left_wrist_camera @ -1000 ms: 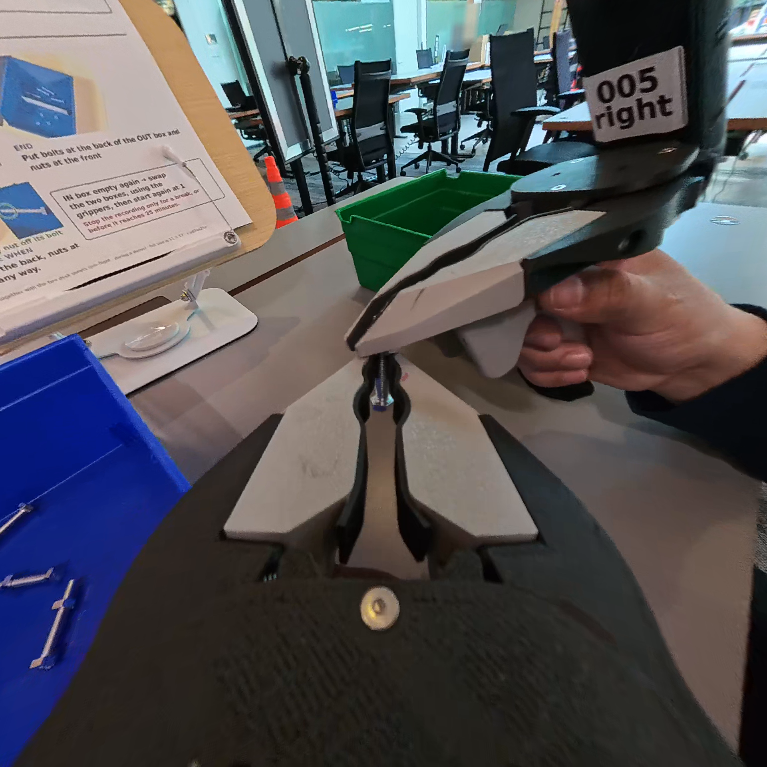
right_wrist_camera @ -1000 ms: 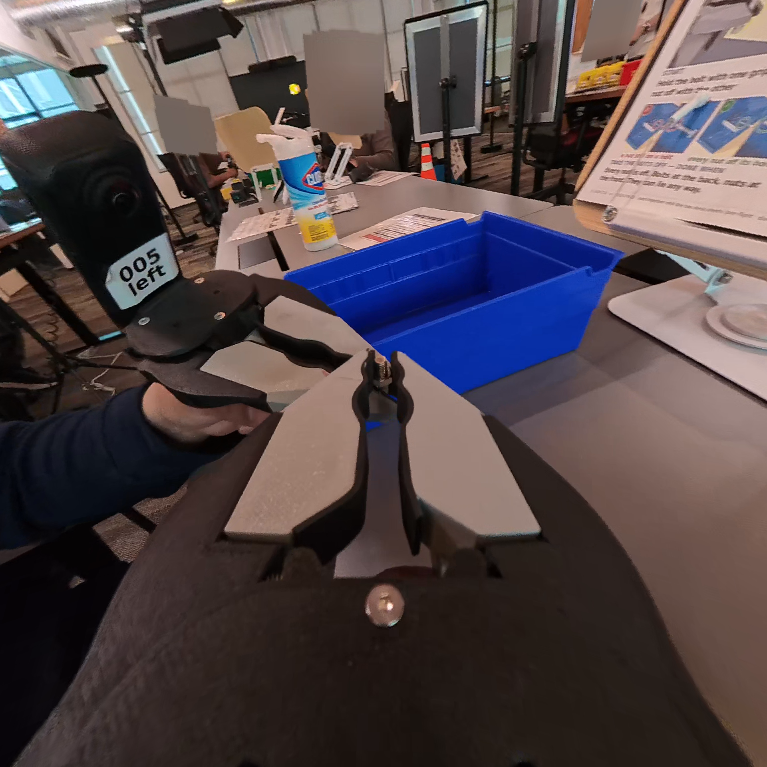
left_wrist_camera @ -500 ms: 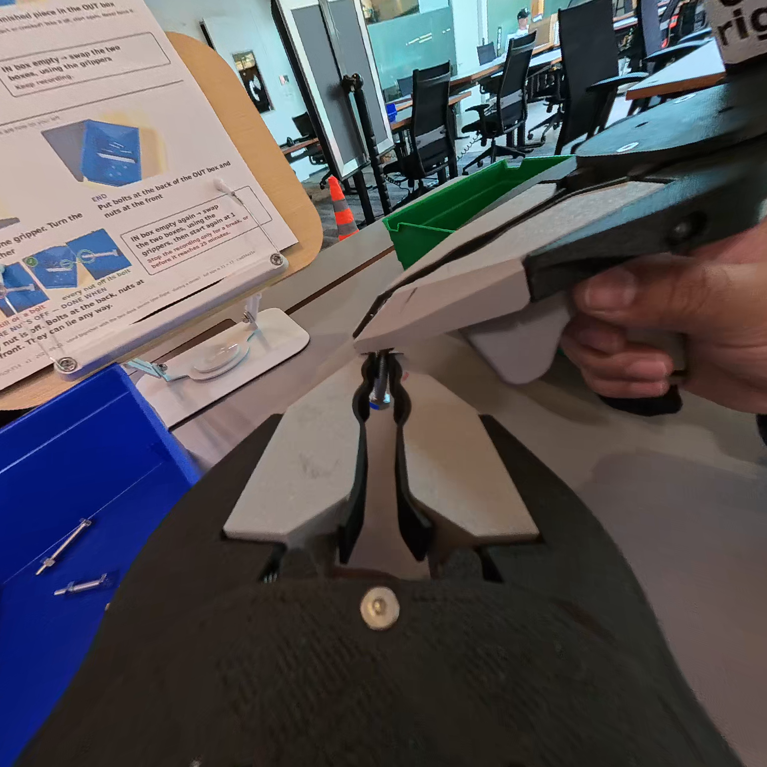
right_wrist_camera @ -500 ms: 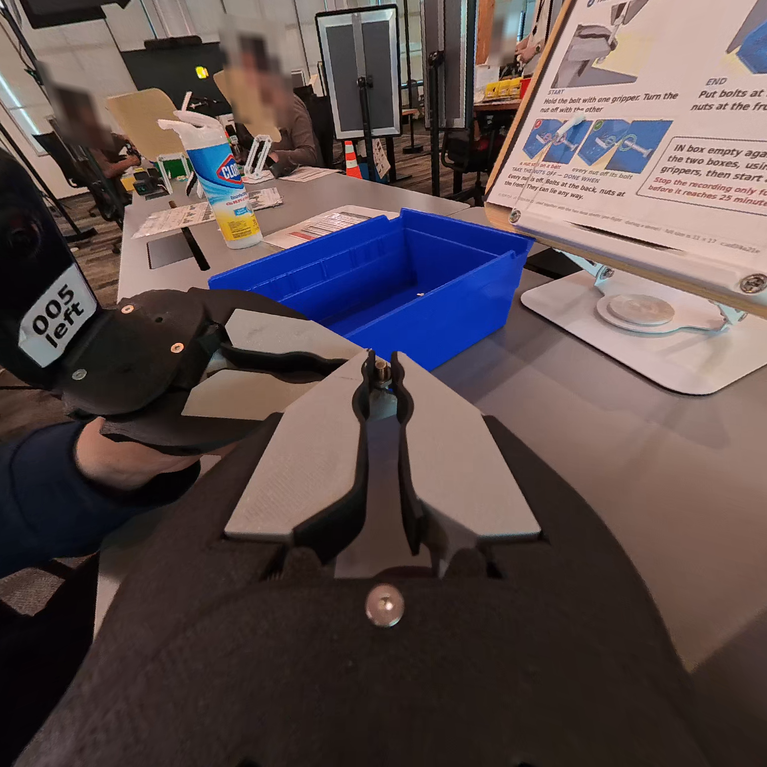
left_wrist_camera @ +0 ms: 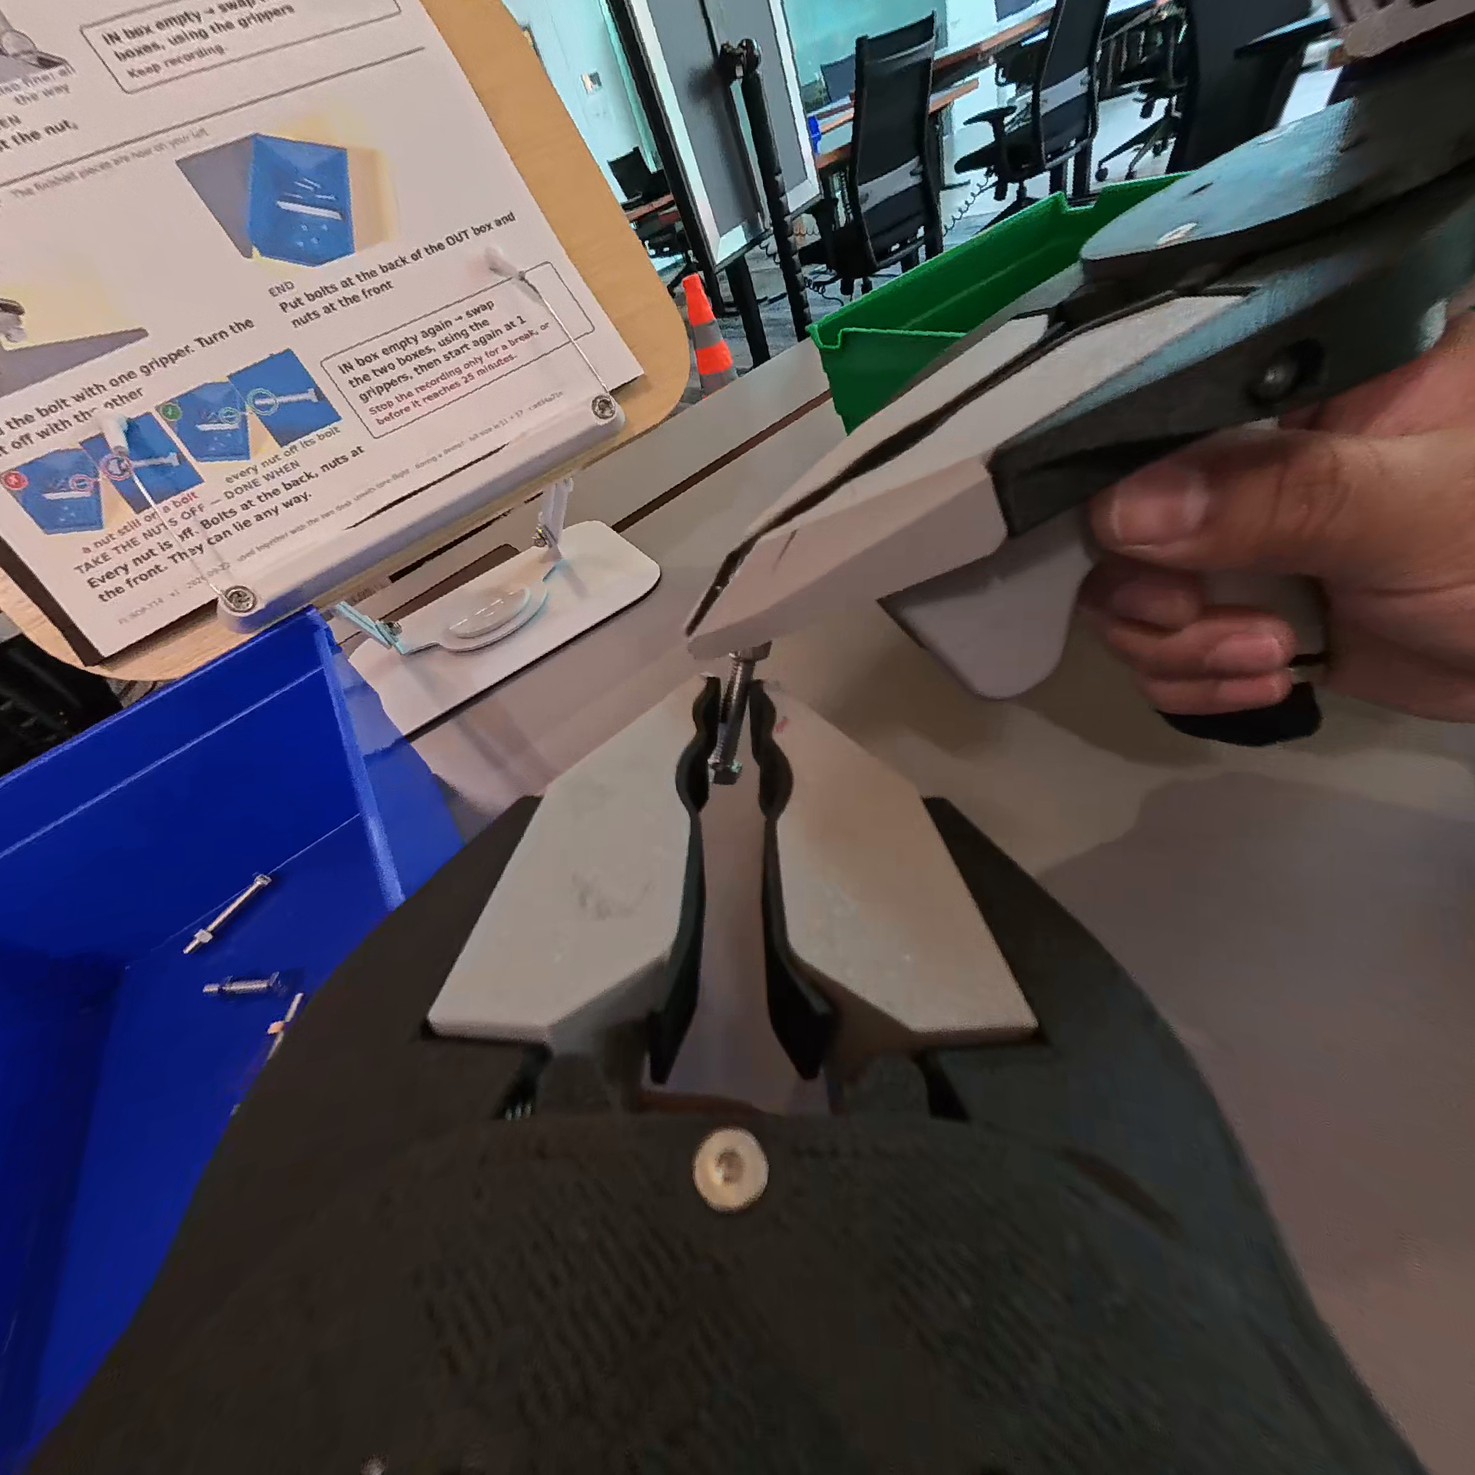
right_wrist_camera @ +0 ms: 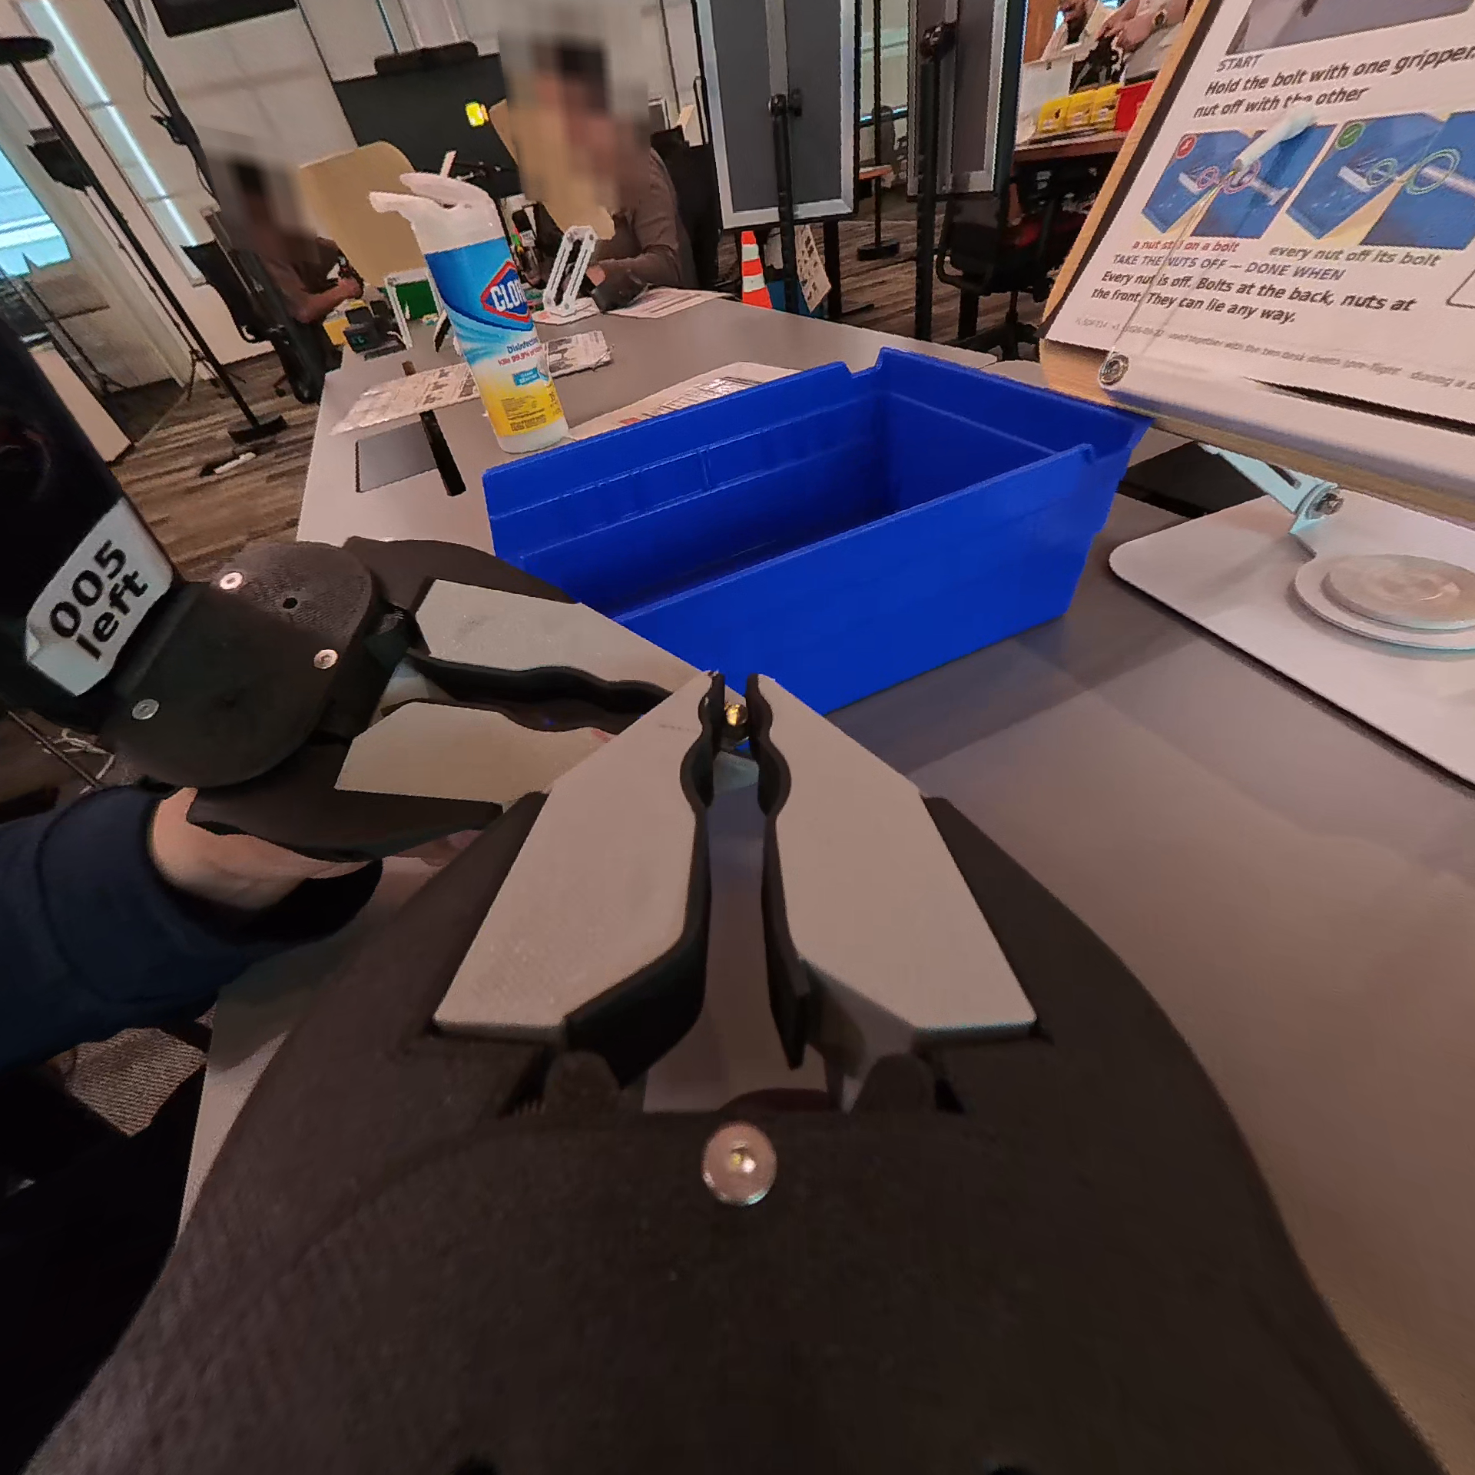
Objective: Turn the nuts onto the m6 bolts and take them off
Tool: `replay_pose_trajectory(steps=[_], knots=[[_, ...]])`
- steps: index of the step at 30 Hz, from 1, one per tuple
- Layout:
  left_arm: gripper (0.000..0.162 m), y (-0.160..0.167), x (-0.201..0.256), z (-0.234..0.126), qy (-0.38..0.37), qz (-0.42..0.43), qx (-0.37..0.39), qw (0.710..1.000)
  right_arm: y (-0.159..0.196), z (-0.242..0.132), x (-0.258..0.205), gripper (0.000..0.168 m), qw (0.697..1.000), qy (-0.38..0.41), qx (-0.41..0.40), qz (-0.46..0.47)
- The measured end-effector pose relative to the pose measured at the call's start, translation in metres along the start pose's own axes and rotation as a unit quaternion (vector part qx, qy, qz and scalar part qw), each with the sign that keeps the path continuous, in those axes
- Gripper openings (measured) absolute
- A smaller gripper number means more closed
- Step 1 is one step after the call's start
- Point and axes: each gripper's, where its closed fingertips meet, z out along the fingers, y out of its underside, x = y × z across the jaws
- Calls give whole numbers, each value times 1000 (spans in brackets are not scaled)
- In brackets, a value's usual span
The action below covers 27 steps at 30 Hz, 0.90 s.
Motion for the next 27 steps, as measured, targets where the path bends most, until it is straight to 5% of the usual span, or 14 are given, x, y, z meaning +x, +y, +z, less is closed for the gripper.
replay_pose_trajectory(steps=[20,27], knots=[[3,-48,47,41,171,-86,76,979,-28,-55,26,2,997,40,59,30],[2,-38,47,40,176,-98,76,977,-19,-48,22,2,998,37,39,27]])
